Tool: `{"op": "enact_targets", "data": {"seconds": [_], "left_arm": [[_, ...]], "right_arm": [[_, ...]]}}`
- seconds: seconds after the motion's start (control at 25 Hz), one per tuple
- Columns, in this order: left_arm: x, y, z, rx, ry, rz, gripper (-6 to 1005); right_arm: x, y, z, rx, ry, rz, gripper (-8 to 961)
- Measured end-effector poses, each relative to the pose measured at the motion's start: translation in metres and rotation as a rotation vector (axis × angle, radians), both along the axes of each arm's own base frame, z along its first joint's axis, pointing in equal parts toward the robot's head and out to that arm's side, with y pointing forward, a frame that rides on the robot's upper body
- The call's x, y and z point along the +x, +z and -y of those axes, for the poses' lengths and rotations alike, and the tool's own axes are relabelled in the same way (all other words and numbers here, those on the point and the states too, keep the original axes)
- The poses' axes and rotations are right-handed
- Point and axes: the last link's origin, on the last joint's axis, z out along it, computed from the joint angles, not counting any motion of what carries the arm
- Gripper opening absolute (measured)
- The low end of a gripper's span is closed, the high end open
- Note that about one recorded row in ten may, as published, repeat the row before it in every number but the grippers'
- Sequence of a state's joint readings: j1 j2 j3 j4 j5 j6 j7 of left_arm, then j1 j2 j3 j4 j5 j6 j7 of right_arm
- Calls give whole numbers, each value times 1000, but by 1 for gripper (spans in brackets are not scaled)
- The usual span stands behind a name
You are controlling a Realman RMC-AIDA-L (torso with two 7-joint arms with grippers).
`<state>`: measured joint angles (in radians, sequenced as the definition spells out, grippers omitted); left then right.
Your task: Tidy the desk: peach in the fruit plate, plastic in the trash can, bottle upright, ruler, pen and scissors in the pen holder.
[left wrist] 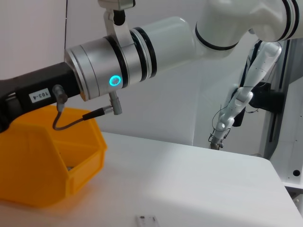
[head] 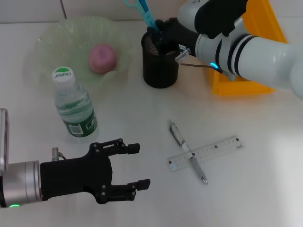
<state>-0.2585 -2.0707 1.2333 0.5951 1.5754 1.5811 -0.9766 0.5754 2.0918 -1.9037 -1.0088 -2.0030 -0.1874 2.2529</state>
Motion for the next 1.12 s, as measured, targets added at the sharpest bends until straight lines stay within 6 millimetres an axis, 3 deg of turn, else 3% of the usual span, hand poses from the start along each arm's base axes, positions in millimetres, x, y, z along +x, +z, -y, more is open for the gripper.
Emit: {"op": "enact_targets", "data": {"seconds": [0.4, 0.6, 0.72, 0.8, 1.12], "left_arm": [[0, 0, 0, 0, 1, 0, 800], [-1, 0, 0, -1, 1, 0, 800], [-1, 1, 1, -1, 2, 0, 800], [-1, 1, 1, -1, 1, 1, 800], [0, 2, 1, -1, -4, 7, 800]], "right_arm": [[-1, -1, 7, -58, -5, -6, 260], [-8, 13, 8, -88, -15, -57, 266], [-12, 29, 11, -128, -33, -103, 270], [-16, 45, 15, -162, -49, -148, 484], [-26, 121, 41, -324, -120, -174, 605]]}}
